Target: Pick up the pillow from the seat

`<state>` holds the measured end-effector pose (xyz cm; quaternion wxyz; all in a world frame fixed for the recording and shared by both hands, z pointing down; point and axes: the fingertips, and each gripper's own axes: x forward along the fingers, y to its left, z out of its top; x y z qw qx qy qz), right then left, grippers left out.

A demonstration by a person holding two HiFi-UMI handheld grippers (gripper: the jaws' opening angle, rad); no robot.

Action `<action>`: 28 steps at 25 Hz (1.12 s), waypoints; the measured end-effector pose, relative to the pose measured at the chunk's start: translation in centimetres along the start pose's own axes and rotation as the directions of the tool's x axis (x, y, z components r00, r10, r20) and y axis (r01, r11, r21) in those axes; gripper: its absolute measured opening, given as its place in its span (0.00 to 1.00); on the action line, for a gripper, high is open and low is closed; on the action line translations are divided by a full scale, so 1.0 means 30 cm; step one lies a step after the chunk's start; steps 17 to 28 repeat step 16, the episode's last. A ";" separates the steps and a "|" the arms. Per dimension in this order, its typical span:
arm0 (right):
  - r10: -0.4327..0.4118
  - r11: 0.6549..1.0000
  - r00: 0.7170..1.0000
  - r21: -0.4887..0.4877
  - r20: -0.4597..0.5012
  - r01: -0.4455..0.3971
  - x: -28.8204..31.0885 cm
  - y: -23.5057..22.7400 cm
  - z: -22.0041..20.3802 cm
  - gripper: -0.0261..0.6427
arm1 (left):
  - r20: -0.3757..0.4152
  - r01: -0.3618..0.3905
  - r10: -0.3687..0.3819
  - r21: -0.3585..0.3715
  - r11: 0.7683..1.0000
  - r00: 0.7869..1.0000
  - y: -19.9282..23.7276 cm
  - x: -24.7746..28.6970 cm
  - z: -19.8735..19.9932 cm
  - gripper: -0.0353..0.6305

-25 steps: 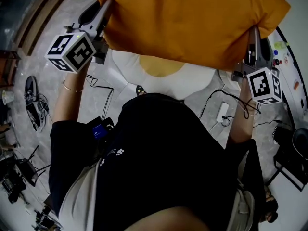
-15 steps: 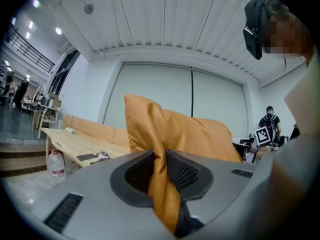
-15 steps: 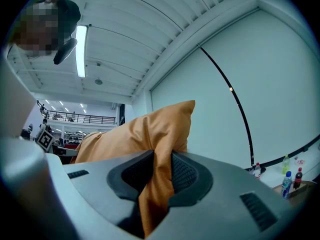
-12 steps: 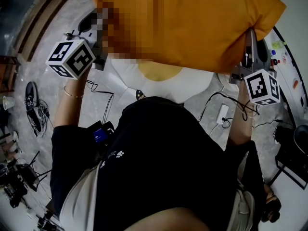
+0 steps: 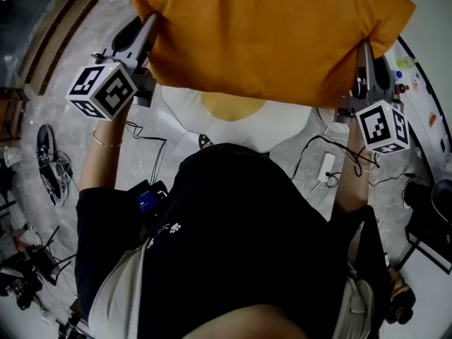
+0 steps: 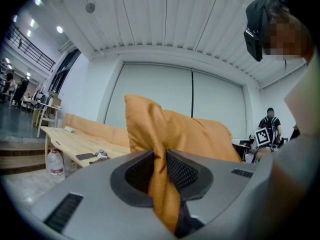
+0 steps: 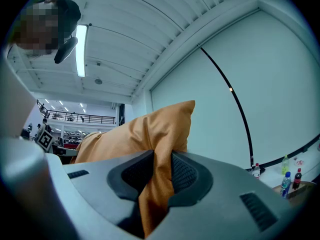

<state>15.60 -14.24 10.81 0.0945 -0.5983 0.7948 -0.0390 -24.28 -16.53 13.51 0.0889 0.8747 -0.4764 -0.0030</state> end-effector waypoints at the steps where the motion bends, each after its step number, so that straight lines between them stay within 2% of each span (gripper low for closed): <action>1: 0.000 1.000 1.000 -0.001 0.000 0.000 -0.001 0.000 0.002 0.19 | 0.000 0.001 -0.001 -0.001 1.000 1.000 -0.002 0.000 0.002 0.17; 11: -0.010 1.000 1.000 0.014 0.000 0.010 0.001 -0.013 0.019 0.19 | -0.019 0.014 -0.014 0.011 1.000 1.000 -0.003 0.018 0.017 0.17; 16: -0.015 0.999 1.000 0.029 0.002 0.015 0.004 0.003 -0.017 0.19 | 0.009 0.021 -0.022 0.034 0.999 1.000 -0.007 0.018 0.049 0.17; 28: -0.015 0.999 1.000 0.029 0.002 0.015 0.004 0.003 -0.017 0.19 | 0.009 0.021 -0.022 0.034 0.999 1.000 -0.007 0.018 0.049 0.17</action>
